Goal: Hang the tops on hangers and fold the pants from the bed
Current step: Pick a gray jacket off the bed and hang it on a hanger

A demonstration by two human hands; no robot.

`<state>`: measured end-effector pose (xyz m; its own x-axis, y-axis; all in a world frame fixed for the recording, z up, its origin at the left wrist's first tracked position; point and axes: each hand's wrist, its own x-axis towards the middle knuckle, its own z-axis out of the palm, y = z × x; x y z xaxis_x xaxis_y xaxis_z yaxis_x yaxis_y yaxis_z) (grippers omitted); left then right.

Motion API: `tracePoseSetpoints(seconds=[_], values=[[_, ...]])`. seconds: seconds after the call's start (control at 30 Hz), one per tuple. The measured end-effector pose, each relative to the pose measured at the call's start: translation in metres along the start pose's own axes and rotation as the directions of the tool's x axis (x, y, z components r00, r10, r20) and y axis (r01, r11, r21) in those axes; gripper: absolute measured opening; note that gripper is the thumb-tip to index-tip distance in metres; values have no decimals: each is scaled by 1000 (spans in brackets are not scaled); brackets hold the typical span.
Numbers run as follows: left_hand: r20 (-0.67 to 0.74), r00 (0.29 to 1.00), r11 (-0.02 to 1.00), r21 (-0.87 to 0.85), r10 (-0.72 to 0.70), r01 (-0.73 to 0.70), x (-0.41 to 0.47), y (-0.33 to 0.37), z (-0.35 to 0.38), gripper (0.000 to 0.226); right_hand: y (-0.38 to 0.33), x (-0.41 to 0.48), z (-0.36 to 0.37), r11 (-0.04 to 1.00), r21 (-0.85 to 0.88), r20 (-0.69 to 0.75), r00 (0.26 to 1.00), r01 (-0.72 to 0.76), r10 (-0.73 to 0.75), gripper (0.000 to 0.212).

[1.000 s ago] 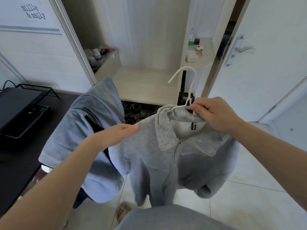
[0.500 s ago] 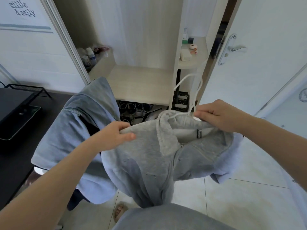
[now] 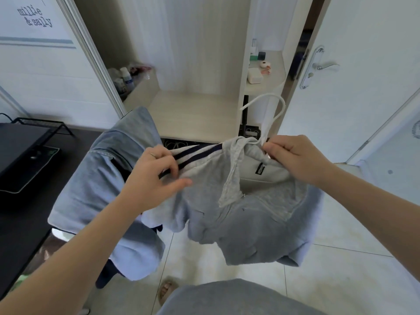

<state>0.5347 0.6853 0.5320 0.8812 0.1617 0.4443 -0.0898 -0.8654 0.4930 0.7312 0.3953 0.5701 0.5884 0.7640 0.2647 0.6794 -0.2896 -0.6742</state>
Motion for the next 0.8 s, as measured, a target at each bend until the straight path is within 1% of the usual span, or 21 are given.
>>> tracePoseSetpoints(seconds=[0.03,0.07,0.13,0.17,0.27,0.3,0.33,0.4,0.47,0.5,0.57,0.63,0.7,0.8], values=[[-73,996,998,34,-42,44,-1,0,1,45,-3,0,1,1000,17,4,1000,14,-14,41],[-115,991,993,83,-73,83,-1,1,2,52,-6,1,2,999,30,8,1000,21,-22,41],[-115,987,982,139,-114,130,0,3,8,63,-11,4,2,999,48,23,1000,19,-20,41],[-114,984,980,125,-140,154,0,3,12,62,-12,5,2,998,59,31,999,16,-18,41],[-182,942,958,-6,-283,286,-1,1,20,37,-14,4,-1,996,84,51,999,7,-12,42],[-192,926,945,-26,-324,325,-2,-1,20,30,-14,3,-2,996,90,56,998,3,-8,42],[-186,924,942,-29,-334,335,-3,-4,20,26,-13,1,-4,995,97,63,998,-3,-3,42],[-135,947,957,-13,-290,291,-5,-11,18,23,-11,-3,-9,995,98,85,996,-24,16,42],[-52,971,972,11,-233,234,-5,-18,11,20,-9,-5,-14,996,81,113,993,-47,38,44],[-12,971,971,-5,-239,239,-4,-23,5,18,-7,-6,-17,995,77,125,991,-59,49,44],[78,943,938,-107,-323,330,0,-28,-7,15,-5,-8,-19,994,76,136,988,-80,69,44],[123,926,914,-163,-356,373,1,-30,-16,18,-4,-10,-17,992,85,130,988,-89,77,44],[123,944,939,-127,-306,321,2,-20,-17,19,-4,-11,-13,991,99,119,990,-91,79,46],[128,979,985,-51,-156,163,6,10,-2,31,-9,-9,-4,992,99,121,990,-83,70,45]])
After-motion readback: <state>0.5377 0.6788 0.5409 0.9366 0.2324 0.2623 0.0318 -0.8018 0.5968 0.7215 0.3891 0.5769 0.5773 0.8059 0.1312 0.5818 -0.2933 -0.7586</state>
